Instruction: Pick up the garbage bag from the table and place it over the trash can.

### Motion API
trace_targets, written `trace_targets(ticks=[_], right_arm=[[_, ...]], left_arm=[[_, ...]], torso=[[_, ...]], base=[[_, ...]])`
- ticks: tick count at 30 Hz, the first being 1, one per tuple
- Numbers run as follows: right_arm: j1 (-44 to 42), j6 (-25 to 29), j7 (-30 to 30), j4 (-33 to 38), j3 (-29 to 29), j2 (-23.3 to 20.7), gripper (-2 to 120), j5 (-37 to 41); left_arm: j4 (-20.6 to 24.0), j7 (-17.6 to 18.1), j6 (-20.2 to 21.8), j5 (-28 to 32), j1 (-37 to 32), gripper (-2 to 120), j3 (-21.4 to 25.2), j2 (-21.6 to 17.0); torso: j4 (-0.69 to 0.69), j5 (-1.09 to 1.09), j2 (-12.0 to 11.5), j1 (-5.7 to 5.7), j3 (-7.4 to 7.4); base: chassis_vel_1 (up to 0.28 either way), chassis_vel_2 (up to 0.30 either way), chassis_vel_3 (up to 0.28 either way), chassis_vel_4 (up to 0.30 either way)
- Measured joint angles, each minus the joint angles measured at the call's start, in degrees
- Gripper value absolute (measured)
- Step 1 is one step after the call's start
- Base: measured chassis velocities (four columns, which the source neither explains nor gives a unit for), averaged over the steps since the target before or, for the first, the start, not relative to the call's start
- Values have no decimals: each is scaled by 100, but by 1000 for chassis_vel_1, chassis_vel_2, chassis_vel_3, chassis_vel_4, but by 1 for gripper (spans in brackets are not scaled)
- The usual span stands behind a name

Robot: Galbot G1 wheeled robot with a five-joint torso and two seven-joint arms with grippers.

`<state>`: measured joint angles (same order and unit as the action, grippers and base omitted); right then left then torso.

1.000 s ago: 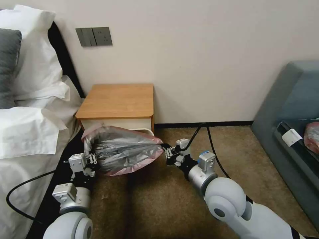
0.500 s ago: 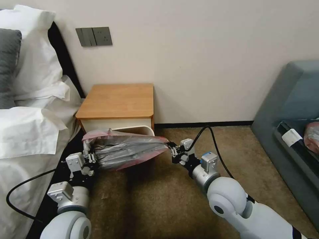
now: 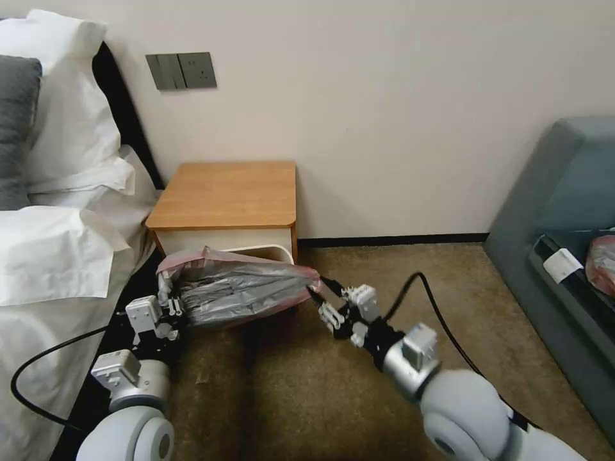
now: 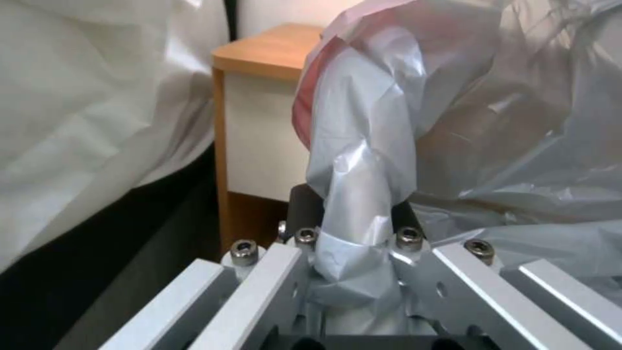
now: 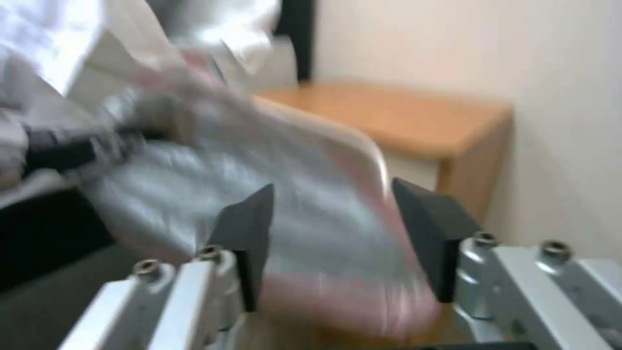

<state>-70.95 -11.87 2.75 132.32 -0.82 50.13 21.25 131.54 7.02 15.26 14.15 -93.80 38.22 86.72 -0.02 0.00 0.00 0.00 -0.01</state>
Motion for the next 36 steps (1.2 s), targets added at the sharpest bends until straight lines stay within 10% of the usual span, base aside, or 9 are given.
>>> trace_targets(ticks=[15, 36], right_arm=[[1570, 656, -657, -1266, -1147, 72, 99, -987], [2036, 535, -627, -1749, -1479, 370, 24, -1169]], left_arm=[[-43, -137, -48, -434, -70, 5, -225, -38], [-51, -175, -136, -638, -163, 5, -542, 29]], torso=[[1, 0, 0, 0, 1], [1, 0, 0, 0, 1]], base=[[0, 0, 0, 0], [0, 0, 0, 0]])
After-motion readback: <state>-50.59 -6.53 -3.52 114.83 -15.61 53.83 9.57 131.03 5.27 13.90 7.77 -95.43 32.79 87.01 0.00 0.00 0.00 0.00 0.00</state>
